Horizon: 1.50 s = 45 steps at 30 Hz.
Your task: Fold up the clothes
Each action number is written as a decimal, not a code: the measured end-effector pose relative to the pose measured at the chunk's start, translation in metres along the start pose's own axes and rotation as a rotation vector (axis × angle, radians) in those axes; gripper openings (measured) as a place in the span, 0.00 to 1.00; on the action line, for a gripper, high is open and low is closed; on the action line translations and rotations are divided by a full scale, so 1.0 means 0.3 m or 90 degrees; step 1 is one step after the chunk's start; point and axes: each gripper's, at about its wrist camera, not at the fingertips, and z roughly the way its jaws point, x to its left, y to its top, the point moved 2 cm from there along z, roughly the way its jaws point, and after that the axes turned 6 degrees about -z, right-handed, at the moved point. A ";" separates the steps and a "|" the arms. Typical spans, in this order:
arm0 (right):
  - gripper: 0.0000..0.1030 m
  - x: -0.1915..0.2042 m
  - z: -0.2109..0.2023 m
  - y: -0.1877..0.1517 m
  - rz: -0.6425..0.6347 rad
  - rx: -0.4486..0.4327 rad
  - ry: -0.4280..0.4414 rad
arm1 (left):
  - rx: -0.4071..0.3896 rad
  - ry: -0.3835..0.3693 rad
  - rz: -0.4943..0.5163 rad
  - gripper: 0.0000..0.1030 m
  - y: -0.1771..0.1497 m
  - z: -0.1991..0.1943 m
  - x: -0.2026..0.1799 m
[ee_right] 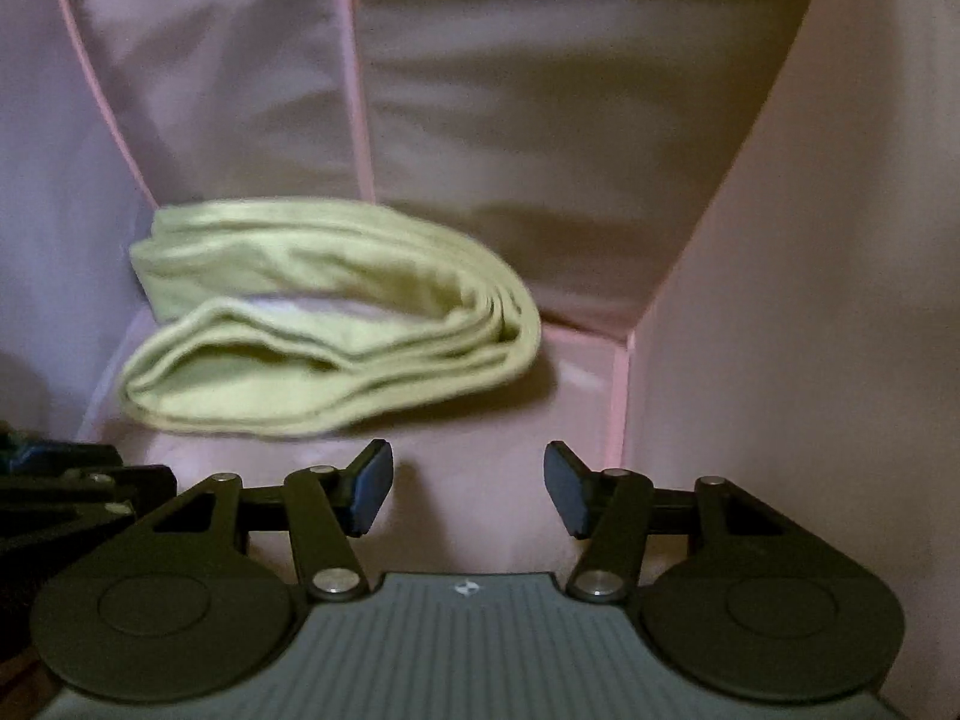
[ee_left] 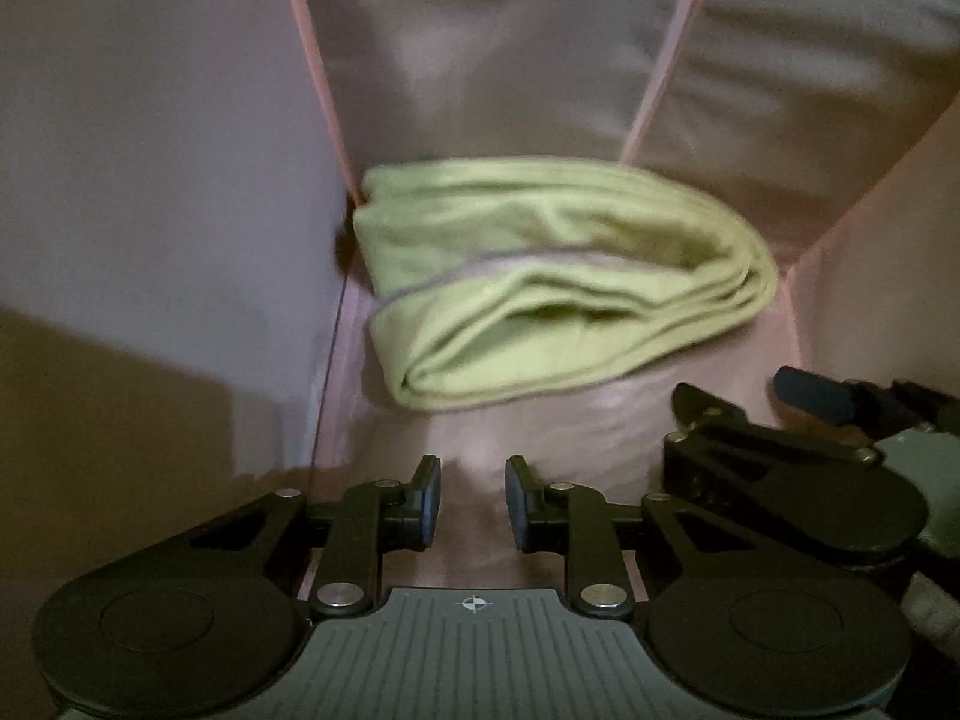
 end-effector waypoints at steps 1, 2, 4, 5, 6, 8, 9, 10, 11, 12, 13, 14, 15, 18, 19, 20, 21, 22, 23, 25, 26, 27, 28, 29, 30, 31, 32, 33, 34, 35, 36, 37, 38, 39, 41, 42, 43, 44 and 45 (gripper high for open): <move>0.59 -0.004 0.004 -0.009 -0.001 0.006 0.000 | 0.003 0.000 0.001 0.26 -0.005 0.012 0.000; 0.57 -0.006 0.009 -0.017 -0.002 0.010 0.000 | 0.002 0.002 0.003 0.26 -0.009 0.019 0.000; 0.56 0.001 0.018 -0.023 -0.006 0.007 0.002 | -0.004 0.002 0.007 0.26 -0.007 0.033 -0.007; 0.56 0.004 0.023 -0.025 -0.009 0.005 0.003 | -0.008 0.001 0.006 0.26 -0.002 0.038 -0.007; 0.56 0.009 0.028 -0.024 -0.011 0.002 0.005 | -0.011 0.001 0.006 0.25 0.004 0.043 -0.008; 0.55 0.016 0.036 -0.022 -0.013 -0.004 0.005 | -0.021 0.002 0.002 0.25 0.022 0.053 -0.004; 0.55 0.018 0.040 -0.021 -0.014 -0.008 0.005 | -0.022 0.001 -0.007 0.25 0.033 0.061 0.001; 0.55 0.021 0.044 -0.020 -0.015 -0.012 0.004 | -0.022 -0.004 -0.018 0.25 0.045 0.068 0.007; 0.55 0.023 0.048 -0.020 -0.016 -0.016 0.004 | -0.029 -0.007 -0.023 0.25 0.054 0.067 0.009; 0.55 0.026 0.050 -0.022 -0.018 -0.020 0.005 | -0.037 -0.011 -0.028 0.25 0.063 0.066 0.012; 0.54 0.029 0.053 -0.025 -0.021 -0.024 0.005 | -0.048 -0.015 -0.032 0.25 0.071 0.058 0.015; 0.54 0.031 0.056 -0.027 -0.022 -0.029 0.006 | -0.059 -0.019 -0.045 0.25 0.081 0.048 0.023; 0.54 0.032 0.058 -0.032 -0.022 -0.033 0.006 | -0.069 -0.024 -0.059 0.25 0.091 0.038 0.032; 0.52 0.036 0.065 -0.044 -0.021 -0.045 0.006 | -0.101 -0.037 -0.100 0.25 0.121 0.006 0.058; 0.51 0.038 0.069 -0.047 -0.021 -0.048 0.006 | -0.108 -0.041 -0.111 0.25 0.132 -0.001 0.063; 0.51 0.042 0.072 -0.050 -0.021 -0.051 0.009 | -0.115 -0.044 -0.122 0.25 0.143 -0.007 0.068; 0.50 0.052 0.074 -0.051 -0.027 -0.056 0.017 | -0.118 -0.049 -0.123 0.25 0.152 -0.009 0.066; 0.50 0.064 0.077 -0.052 -0.036 -0.059 0.025 | -0.121 -0.054 -0.124 0.25 0.161 -0.010 0.064; 0.50 0.078 0.079 -0.052 -0.045 -0.063 0.033 | -0.123 -0.057 -0.123 0.25 0.166 -0.010 0.062; 0.50 0.115 0.083 -0.053 -0.071 -0.073 0.052 | -0.126 -0.063 -0.121 0.25 0.178 -0.011 0.058; 0.50 0.130 0.086 -0.051 -0.084 -0.079 0.058 | -0.128 -0.065 -0.122 0.25 0.181 -0.013 0.062; 0.50 0.144 0.093 -0.047 -0.097 -0.086 0.064 | -0.130 -0.067 -0.124 0.25 0.185 -0.015 0.065; 0.49 0.159 0.100 -0.042 -0.110 -0.093 0.070 | -0.130 -0.072 -0.126 0.25 0.185 -0.019 0.068; 0.48 0.170 0.105 -0.037 -0.122 -0.100 0.076 | -0.133 -0.075 -0.121 0.25 0.183 -0.031 0.066; 0.47 0.170 0.108 -0.032 -0.130 -0.108 0.079 | -0.136 -0.077 -0.115 0.23 0.180 -0.045 0.063; 0.39 0.170 0.111 -0.027 -0.137 -0.116 0.083 | -0.136 -0.099 -0.117 0.23 0.174 -0.063 0.062; 0.29 0.169 0.114 -0.021 -0.144 -0.123 0.086 | -0.129 -0.118 -0.123 0.23 0.164 -0.081 0.060; 0.25 0.169 0.116 -0.016 -0.151 -0.131 0.090 | -0.129 -0.118 -0.123 0.23 0.151 -0.102 0.052; 0.21 0.169 0.119 -0.011 -0.159 -0.139 0.093 | -0.129 -0.118 -0.123 0.22 0.138 -0.123 0.044; 0.19 0.169 0.122 -0.006 -0.166 -0.146 0.096 | -0.134 -0.120 -0.116 0.22 0.124 -0.147 0.036; 0.17 0.168 0.125 -0.002 -0.172 -0.153 0.099 | -0.132 -0.128 -0.112 0.22 0.110 -0.163 0.045; 0.14 0.162 0.128 0.000 -0.173 -0.156 0.099 | -0.134 -0.128 -0.120 0.22 0.099 -0.179 0.059; 0.14 0.157 0.131 0.002 -0.174 -0.159 0.099 | -0.132 -0.129 -0.126 0.22 0.127 -0.164 0.059; 0.14 0.153 0.134 0.004 -0.173 -0.161 0.098 | -0.131 -0.127 -0.132 0.22 0.122 -0.164 0.062; 0.14 0.144 0.140 0.007 -0.164 -0.168 0.098 | -0.128 -0.123 -0.142 0.22 0.112 -0.160 0.078; 0.14 0.140 0.142 0.008 -0.160 -0.172 0.098 | -0.125 -0.115 -0.140 0.22 0.114 -0.150 0.077; 0.13 0.135 0.145 0.010 -0.156 -0.176 0.098 | -0.122 -0.107 -0.137 0.22 0.116 -0.139 0.075; 0.13 0.130 0.147 0.012 -0.150 -0.179 0.099 | -0.120 -0.099 -0.135 0.22 0.118 -0.129 0.073; 0.13 0.125 0.148 0.014 -0.140 -0.180 0.104 | -0.119 -0.093 -0.133 0.22 0.114 -0.119 0.075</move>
